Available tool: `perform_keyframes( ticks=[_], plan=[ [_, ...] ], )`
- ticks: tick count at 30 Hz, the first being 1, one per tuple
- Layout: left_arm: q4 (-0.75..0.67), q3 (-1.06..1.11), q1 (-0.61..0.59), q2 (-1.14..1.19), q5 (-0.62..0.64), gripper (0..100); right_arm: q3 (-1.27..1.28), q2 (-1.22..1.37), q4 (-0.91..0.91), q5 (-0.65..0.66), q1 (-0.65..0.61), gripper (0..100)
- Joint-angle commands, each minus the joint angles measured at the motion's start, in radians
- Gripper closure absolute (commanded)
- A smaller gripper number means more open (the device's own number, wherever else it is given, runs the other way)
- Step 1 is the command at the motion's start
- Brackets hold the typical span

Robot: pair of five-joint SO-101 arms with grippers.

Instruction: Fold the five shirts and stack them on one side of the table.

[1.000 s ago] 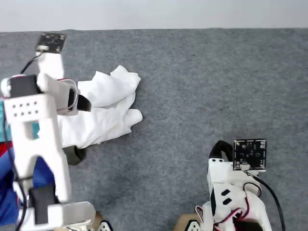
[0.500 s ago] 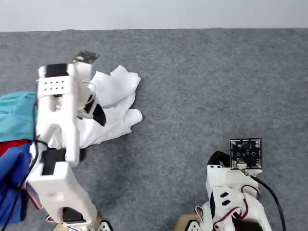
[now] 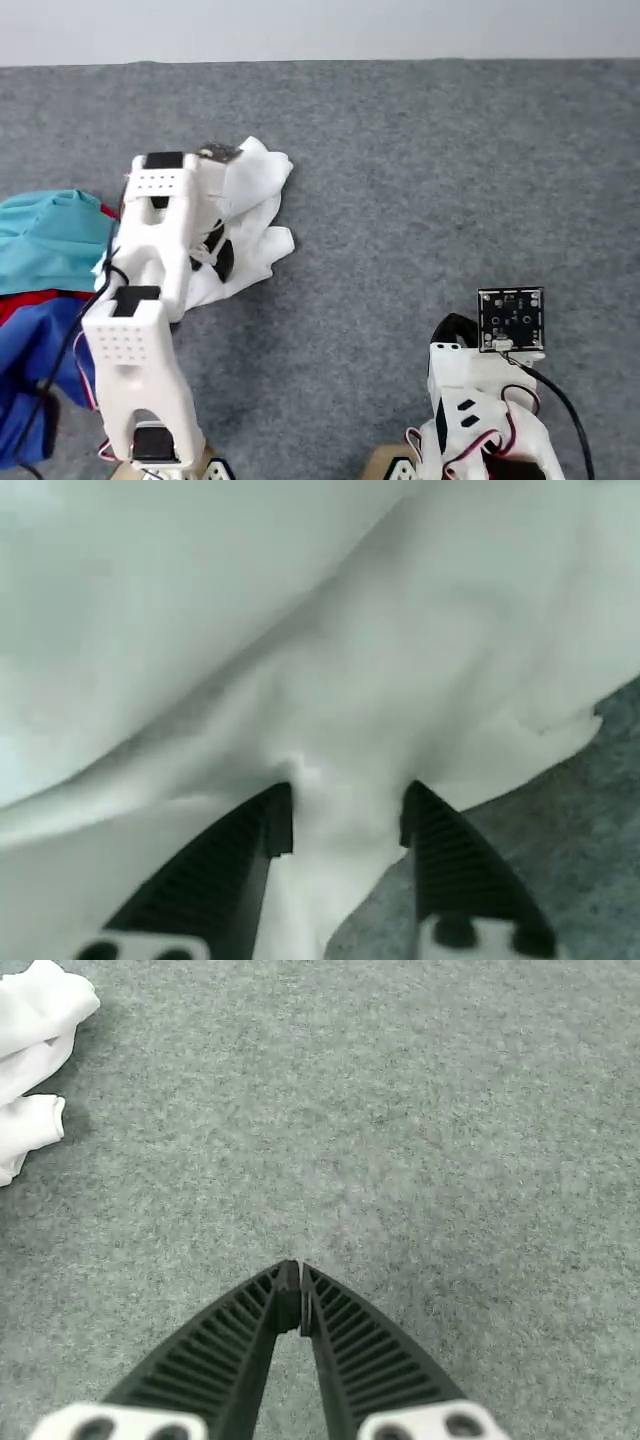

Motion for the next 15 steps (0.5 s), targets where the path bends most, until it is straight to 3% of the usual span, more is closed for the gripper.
perform_keyframes(
  ticks=[1, 4, 8, 15],
  plan=[
    [-0.011, -0.030, 0.032, 0.021, -0.005, 89, -0.041, 0.019, 0.007, 0.006, 0.005, 99.1],
    [-0.006, -0.030, 0.063, 0.031, -0.006, 99, -0.041, 0.019, 0.007, 0.006, 0.005, 99.1],
    [0.072, -0.077, 0.115, -0.005, -0.006, 100, -0.041, 0.019, 0.007, 0.008, 0.005, 99.1],
    [0.183, -0.346, 0.224, -0.153, 0.046, 100, -0.041, 0.010, -0.004, 0.005, 0.005, 99.1]
  ],
)
